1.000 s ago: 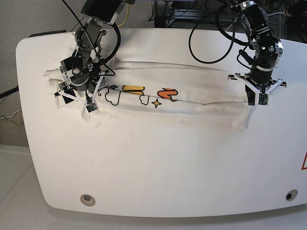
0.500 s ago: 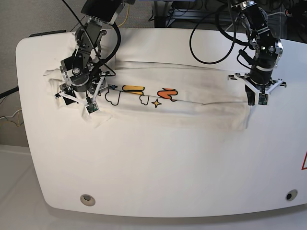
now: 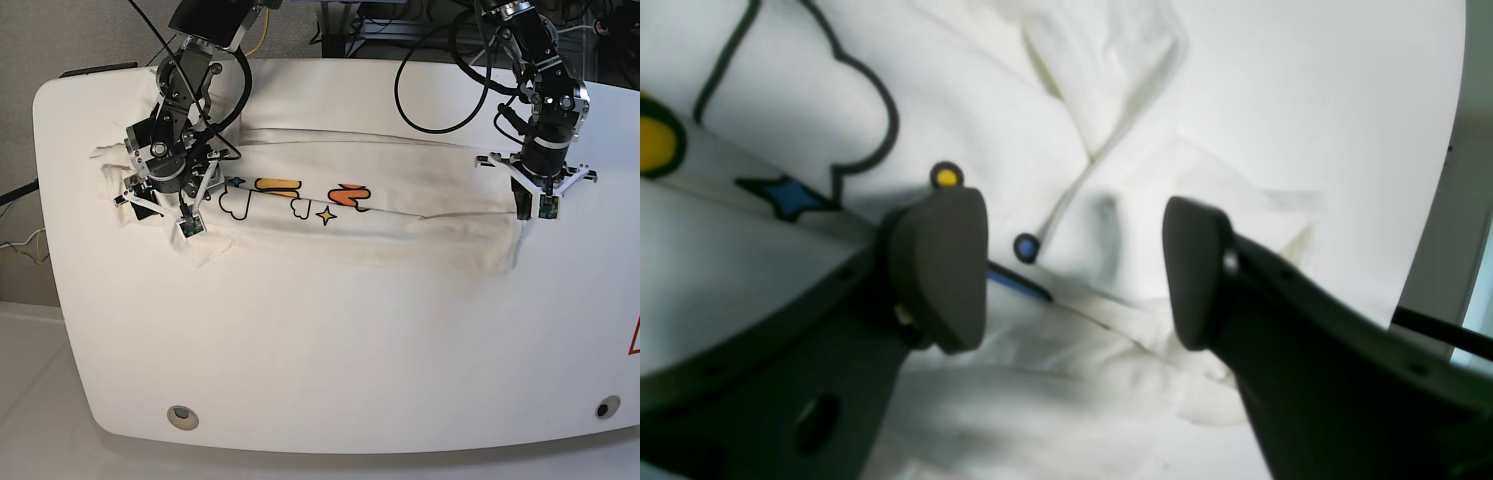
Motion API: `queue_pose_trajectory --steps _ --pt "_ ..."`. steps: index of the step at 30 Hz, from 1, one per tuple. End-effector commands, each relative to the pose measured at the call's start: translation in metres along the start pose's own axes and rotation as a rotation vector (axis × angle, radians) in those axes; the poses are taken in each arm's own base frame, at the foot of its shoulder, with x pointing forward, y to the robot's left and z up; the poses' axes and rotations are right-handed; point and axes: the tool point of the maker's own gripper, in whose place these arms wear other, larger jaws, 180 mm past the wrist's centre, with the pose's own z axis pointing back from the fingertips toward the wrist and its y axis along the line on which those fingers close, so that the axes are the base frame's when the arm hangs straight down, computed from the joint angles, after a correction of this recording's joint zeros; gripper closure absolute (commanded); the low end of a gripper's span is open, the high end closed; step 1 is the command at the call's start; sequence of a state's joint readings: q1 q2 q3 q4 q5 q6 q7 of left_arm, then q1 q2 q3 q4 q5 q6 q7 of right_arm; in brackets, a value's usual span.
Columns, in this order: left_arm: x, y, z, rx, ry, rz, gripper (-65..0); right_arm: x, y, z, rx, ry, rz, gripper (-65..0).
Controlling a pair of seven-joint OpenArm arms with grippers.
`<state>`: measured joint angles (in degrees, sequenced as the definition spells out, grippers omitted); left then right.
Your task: Fold the T-shirt properly
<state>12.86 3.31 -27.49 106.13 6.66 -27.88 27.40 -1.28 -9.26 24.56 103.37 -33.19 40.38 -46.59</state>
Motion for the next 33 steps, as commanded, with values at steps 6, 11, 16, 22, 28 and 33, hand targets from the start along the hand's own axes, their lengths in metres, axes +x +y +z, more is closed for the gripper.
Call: queue_pose_trajectory --steps 6,11,16,22,28,33 --pt "0.012 0.003 0.002 0.009 -0.048 0.0 -2.5 0.008 -0.01 -0.005 -0.016 -0.036 -0.026 -39.1" --pt "0.012 0.003 0.002 0.011 -0.048 0.0 -2.5 -0.002 -0.005 -0.016 0.011 -0.01 -0.048 -25.3" --pt "0.011 0.003 0.002 0.01 -0.046 0.0 -2.5 -0.006 -0.01 -0.017 0.004 -0.003 -0.072 -8.7" --pt "0.011 0.003 0.002 0.01 -0.046 0.0 -2.5 -0.005 -0.011 -0.016 -0.001 -0.001 -0.065 0.0" --pt "0.011 0.003 0.002 0.01 -0.046 0.0 -2.5 -0.005 -0.011 -0.016 -0.001 -0.001 -0.065 0.0" --pt "0.011 0.003 0.002 0.01 -0.046 0.0 -2.5 -0.004 -0.013 -0.014 -0.008 -0.005 -0.065 0.0"
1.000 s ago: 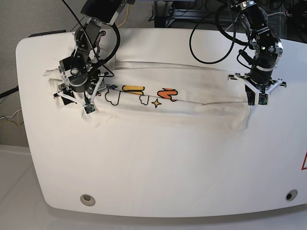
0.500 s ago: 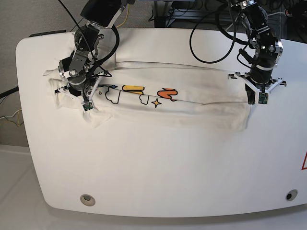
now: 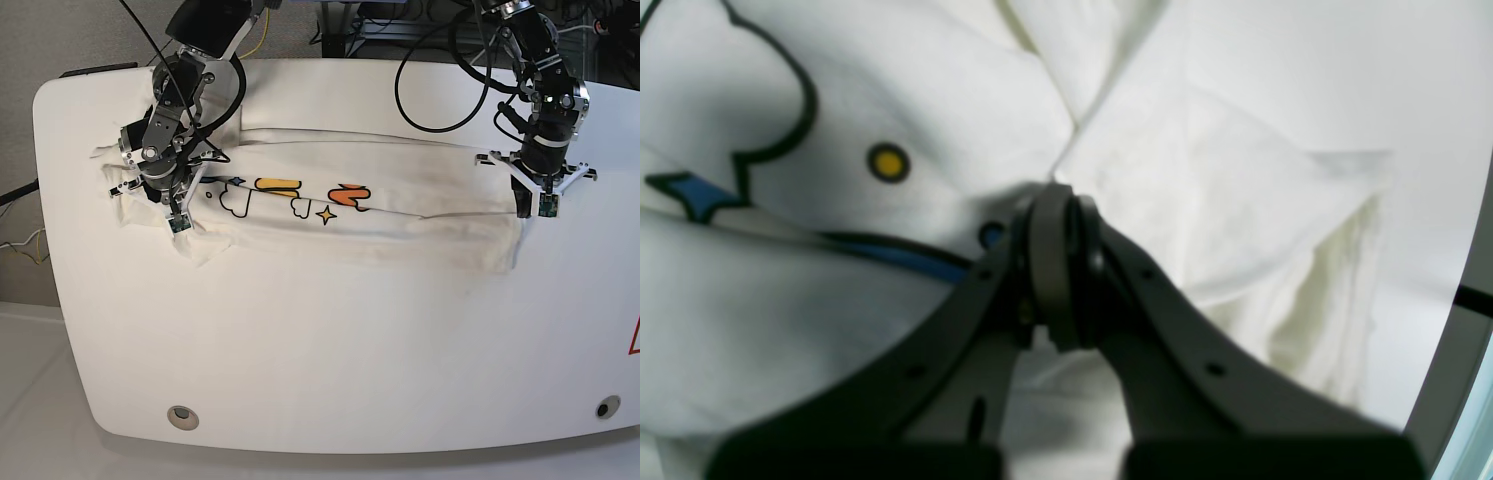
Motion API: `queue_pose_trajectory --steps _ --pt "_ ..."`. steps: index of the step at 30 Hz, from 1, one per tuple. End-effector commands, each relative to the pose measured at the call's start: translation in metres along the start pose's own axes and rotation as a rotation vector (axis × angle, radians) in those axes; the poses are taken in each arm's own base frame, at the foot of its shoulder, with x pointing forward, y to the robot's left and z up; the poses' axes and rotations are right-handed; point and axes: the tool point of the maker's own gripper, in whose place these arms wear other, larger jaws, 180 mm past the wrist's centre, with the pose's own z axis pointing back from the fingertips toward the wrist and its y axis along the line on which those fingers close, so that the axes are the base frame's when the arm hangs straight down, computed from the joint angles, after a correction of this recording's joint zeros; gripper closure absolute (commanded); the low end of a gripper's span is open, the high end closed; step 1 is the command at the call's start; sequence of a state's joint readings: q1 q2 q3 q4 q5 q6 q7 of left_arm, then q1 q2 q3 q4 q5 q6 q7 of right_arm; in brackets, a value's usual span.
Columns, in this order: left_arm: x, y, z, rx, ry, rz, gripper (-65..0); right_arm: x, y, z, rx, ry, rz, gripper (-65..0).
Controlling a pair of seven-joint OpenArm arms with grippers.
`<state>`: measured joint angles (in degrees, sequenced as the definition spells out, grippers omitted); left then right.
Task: Fold the T-shirt properly
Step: 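Pull the gripped end with the right gripper toward the shoulder band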
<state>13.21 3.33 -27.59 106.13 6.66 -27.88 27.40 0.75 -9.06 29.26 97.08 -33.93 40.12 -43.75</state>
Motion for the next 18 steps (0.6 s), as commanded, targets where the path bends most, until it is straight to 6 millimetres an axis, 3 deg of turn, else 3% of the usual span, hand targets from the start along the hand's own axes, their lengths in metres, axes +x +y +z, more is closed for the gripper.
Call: queue_pose_trajectory --steps 1,9,18 --pt "0.014 0.003 0.001 0.01 -0.053 0.0 -2.5 0.017 -0.011 0.008 -0.035 -0.05 -0.003 0.0" --pt "0.014 0.003 0.001 0.01 -0.053 0.0 -2.5 0.026 -0.022 0.019 -0.077 -0.082 0.002 0.0" --pt "0.014 0.003 0.001 0.01 -0.053 0.0 -2.5 0.024 -0.023 0.02 -0.08 -0.078 0.005 0.0"
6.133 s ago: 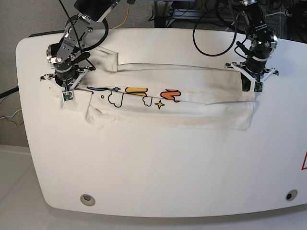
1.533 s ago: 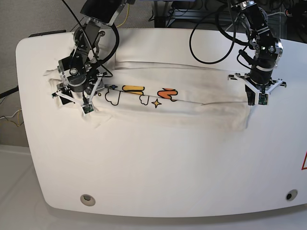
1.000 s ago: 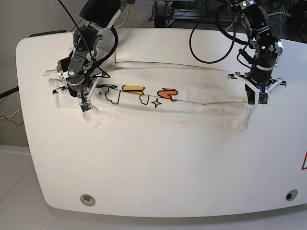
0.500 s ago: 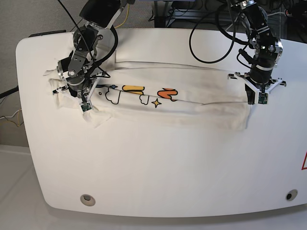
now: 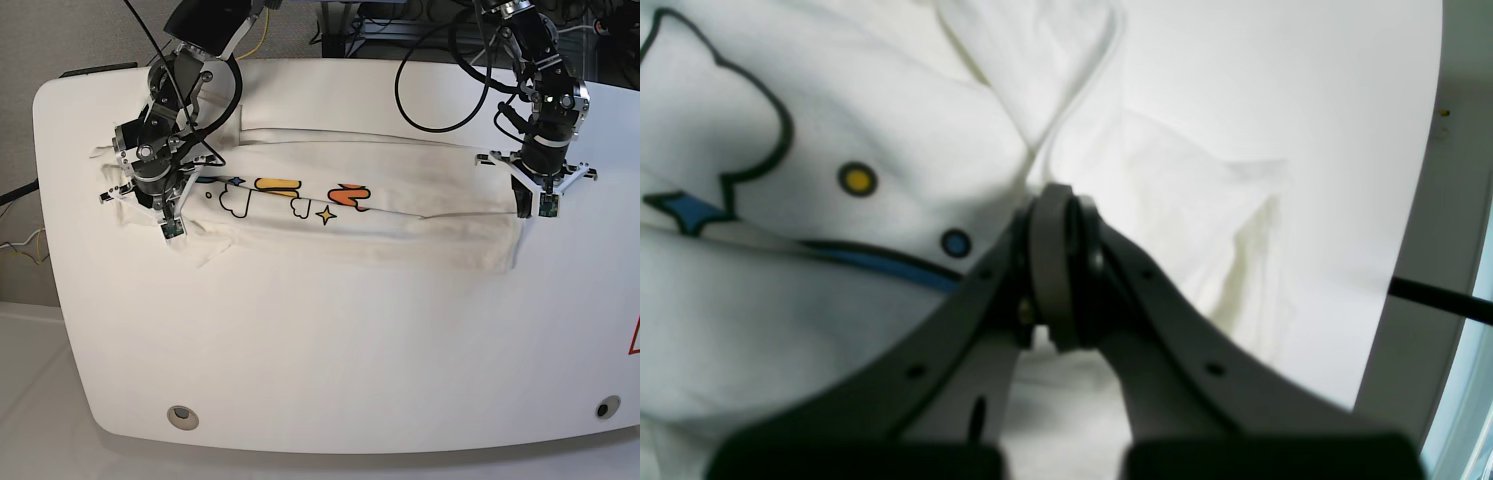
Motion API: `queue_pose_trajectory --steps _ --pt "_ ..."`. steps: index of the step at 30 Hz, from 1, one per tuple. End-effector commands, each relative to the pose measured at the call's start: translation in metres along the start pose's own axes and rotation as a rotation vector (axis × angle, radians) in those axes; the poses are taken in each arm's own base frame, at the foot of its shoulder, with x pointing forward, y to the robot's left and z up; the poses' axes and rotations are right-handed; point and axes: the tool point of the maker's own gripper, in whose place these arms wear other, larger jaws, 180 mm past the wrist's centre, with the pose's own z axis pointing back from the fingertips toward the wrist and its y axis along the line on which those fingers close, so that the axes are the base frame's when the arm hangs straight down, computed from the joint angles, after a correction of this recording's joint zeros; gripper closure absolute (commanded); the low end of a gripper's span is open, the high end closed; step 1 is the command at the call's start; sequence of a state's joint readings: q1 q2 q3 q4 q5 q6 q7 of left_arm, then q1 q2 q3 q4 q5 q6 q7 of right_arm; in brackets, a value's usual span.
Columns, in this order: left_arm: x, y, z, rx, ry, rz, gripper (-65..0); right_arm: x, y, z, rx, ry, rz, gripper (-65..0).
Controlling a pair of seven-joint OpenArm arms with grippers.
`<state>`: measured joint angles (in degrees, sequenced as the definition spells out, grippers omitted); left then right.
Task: Fold the T-shirt properly
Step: 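Pull the gripped end with the right gripper toward the shoulder band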
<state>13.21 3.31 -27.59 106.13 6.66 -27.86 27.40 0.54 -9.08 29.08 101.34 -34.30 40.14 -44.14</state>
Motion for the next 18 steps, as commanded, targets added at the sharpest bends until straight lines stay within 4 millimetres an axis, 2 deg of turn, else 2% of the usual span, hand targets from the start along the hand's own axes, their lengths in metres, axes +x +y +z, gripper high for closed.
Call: queue_pose_trajectory --steps 1,3,8,14,18 --pt "0.014 0.003 0.001 0.009 -0.053 0.0 -2.5 0.012 -0.008 0.006 -0.027 -0.042 -0.002 0.0" --pt "0.014 0.003 0.001 0.009 -0.053 0.0 -2.5 0.008 -0.01 0.009 -0.034 -0.03 0.0 0.0" --pt "0.014 0.003 0.001 0.009 -0.053 0.0 -2.5 0.013 -0.023 0.027 -0.091 -0.035 0.01 0.0" --pt "0.015 0.003 0.001 0.01 -0.054 0.0 -2.5 0.016 -0.016 0.043 -0.101 -0.031 0.065 0.0" --pt "0.015 0.002 0.001 0.007 -0.055 -0.001 -2.5 0.011 -0.013 0.045 -0.099 -0.024 0.075 0.0"
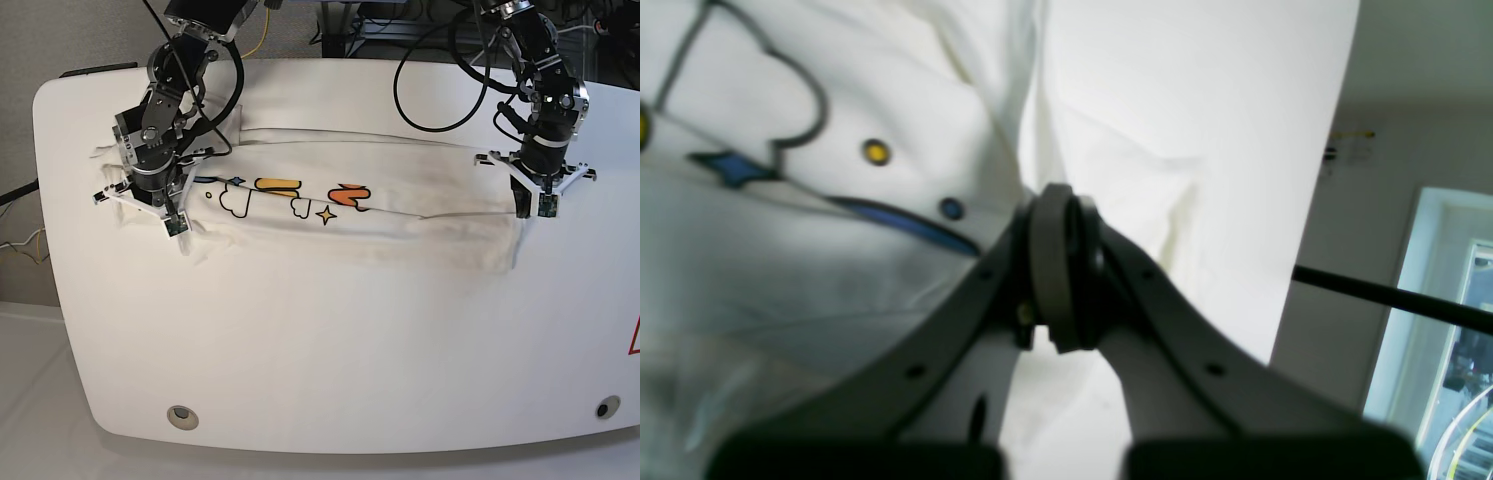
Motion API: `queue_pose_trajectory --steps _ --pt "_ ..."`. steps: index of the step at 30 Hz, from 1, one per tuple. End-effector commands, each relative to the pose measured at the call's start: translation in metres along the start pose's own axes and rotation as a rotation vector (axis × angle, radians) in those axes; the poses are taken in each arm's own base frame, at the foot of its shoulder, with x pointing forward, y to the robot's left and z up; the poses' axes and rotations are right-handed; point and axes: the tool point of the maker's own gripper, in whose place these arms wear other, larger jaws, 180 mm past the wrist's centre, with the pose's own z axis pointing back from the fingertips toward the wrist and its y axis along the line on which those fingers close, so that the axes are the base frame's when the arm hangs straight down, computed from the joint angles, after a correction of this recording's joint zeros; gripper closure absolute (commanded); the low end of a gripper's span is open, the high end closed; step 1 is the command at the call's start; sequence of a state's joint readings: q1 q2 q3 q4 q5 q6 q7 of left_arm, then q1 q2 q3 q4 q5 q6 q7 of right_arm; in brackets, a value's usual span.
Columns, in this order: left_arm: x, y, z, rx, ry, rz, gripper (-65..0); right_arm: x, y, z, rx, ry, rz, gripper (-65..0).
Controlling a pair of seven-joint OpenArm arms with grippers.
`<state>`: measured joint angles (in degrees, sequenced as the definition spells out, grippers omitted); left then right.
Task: Fold the T-shirt properly
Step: 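Pull the gripped end with the right gripper toward the shoulder band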
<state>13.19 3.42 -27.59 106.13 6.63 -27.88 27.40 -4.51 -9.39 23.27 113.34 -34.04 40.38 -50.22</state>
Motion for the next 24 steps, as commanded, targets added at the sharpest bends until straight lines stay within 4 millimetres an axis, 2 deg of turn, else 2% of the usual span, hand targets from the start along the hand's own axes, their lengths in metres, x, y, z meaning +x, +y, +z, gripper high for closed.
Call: queue_pose_trajectory --steps 1,7,13,20,24 --pt "0.015 0.003 0.001 0.008 -0.054 -0.003 -2.5 0.001 -0.009 0.004 -0.028 -0.007 -0.004 0.0" --pt "0.013 0.002 0.0 0.005 -0.049 0.001 -2.5 -0.009 -0.003 0.004 -0.017 0.015 0.003 0.0" --pt "0.002 0.001 -0.005 -0.003 -0.021 0.013 -2.5 -0.021 0.002 0.005 -0.005 0.039 0.011 0.0" --pt "-0.004 -0.001 -0.007 -0.009 -0.006 0.021 -2.5 -0.032 0.001 0.009 -0.016 0.068 0.023 0.0" --pt "-0.004 -0.001 -0.007 -0.011 -0.006 0.02 -2.5 -0.04 -0.006 0.009 -0.05 0.105 0.056 0.0"
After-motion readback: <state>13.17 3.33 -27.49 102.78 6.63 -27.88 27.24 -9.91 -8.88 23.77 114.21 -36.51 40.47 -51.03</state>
